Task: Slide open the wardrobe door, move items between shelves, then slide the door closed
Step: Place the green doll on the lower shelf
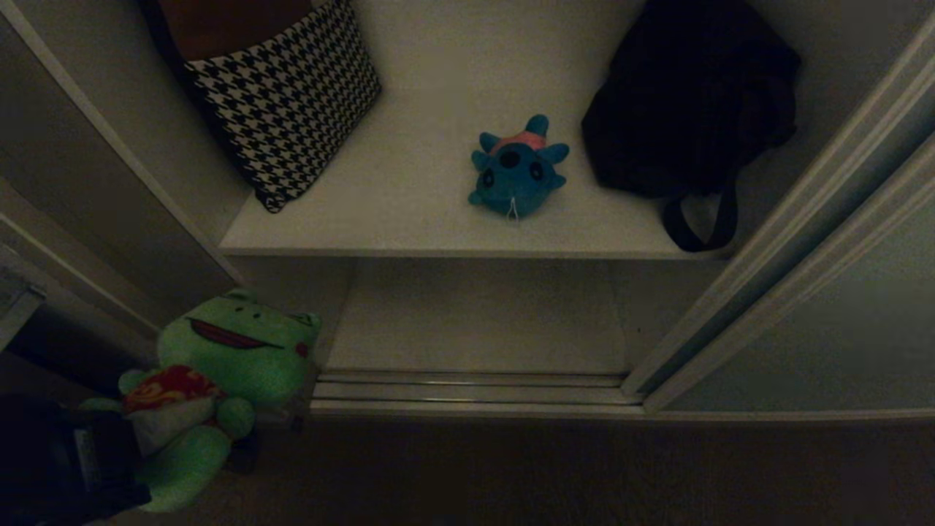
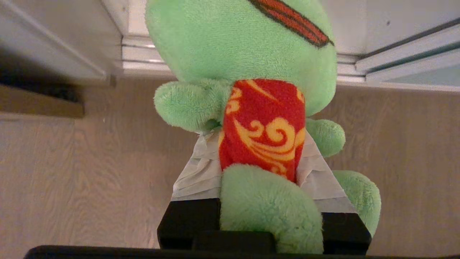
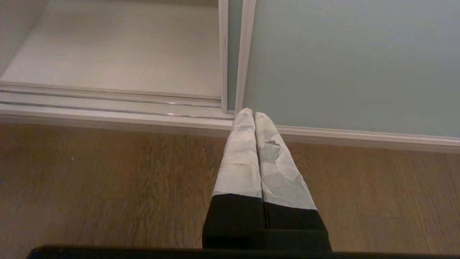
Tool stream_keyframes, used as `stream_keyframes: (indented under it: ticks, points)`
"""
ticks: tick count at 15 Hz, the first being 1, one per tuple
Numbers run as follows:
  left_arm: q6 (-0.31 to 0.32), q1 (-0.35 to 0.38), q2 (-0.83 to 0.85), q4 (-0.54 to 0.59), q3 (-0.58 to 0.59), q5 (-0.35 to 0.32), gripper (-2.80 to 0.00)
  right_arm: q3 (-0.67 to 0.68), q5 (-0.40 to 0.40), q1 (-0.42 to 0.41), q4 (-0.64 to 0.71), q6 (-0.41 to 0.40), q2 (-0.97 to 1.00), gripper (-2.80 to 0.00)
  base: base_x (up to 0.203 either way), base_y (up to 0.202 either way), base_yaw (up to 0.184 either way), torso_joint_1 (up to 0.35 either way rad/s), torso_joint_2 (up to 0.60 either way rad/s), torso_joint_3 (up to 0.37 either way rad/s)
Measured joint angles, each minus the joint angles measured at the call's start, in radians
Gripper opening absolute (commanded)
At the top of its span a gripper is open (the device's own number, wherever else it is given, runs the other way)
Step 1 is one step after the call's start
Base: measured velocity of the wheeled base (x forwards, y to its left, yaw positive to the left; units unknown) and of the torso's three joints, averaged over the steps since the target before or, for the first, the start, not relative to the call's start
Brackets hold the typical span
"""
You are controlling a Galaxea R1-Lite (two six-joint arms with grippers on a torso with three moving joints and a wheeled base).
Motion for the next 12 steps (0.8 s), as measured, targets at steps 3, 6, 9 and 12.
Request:
stream_keyframes:
  ticks: [3,6,9,12]
  points:
    - [0.002,0.000,0.057,-0.065,-0.010,0.000,-2.80,0.000,0.000,0.001,0.000,0.000,0.000,-2.80,0.000,0.000,0.000,0.000,0.00,0.000]
    - [0.003,0.000,0.081,-0.068,-0.014,-0.001,-2.80,0.000,0.000,0.001,0.000,0.000,0.000,-2.80,0.000,0.000,0.000,0.000,0.00,0.000]
    - [0.004,0.000,0.088,-0.069,-0.013,-0.001,-2.80,0.000,0.000,0.000,0.000,0.000,0.000,-2.80,0.000,0.000,0.000,0.000,0.00,0.000]
    - [0.003,-0.001,0.088,-0.068,-0.012,-0.001,-2.80,0.000,0.000,0.000,0.000,0.000,0.000,-2.80,0.000,0.000,0.000,0.000,0.00,0.000]
